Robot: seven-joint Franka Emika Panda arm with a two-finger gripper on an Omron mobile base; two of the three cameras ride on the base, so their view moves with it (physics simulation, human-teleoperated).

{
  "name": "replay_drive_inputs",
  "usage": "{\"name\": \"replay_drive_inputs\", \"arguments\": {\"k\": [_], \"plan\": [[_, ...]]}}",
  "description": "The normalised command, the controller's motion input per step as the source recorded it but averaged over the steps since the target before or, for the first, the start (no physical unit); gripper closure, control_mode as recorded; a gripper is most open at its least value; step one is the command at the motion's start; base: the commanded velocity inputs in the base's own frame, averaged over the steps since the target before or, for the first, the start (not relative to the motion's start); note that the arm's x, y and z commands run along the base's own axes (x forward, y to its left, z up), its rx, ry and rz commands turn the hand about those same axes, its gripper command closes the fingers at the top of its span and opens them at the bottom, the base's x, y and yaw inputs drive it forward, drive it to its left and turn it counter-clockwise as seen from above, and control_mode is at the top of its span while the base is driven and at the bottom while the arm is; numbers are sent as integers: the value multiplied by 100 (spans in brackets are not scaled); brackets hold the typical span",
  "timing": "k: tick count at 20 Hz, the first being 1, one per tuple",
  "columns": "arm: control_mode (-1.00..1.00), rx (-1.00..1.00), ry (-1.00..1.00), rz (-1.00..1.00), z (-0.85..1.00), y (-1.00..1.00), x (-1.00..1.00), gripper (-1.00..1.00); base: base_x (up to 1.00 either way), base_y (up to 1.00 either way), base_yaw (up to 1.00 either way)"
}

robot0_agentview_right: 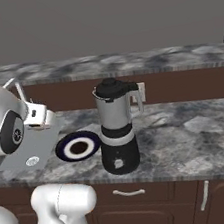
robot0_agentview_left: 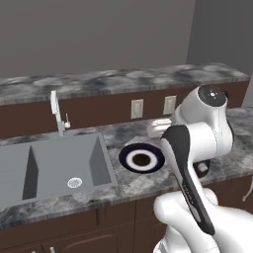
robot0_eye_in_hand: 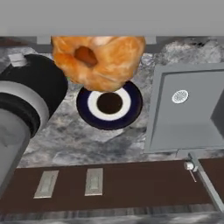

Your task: Pick the banana and tangerine from the fridge and place them on the plate next to the blender to make a fruit smoothie.

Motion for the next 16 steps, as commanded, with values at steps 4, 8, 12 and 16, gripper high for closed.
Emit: {"name": "replay_drive_inputs", "arguments": {"k": [4, 8, 12, 16], "plan": [[-100, -6, 43, 0, -82, 1, 28, 100, 0, 0, 0], [-100, -6, 17, 0, -65, 16, 49, 100, 0, 0, 0], [-100, -7, 6, 0, -56, 33, 61, 100, 0, 0, 0], [-100, -12, 12, 0, -74, 37, 55, 100, 0, 0, 0]]}}
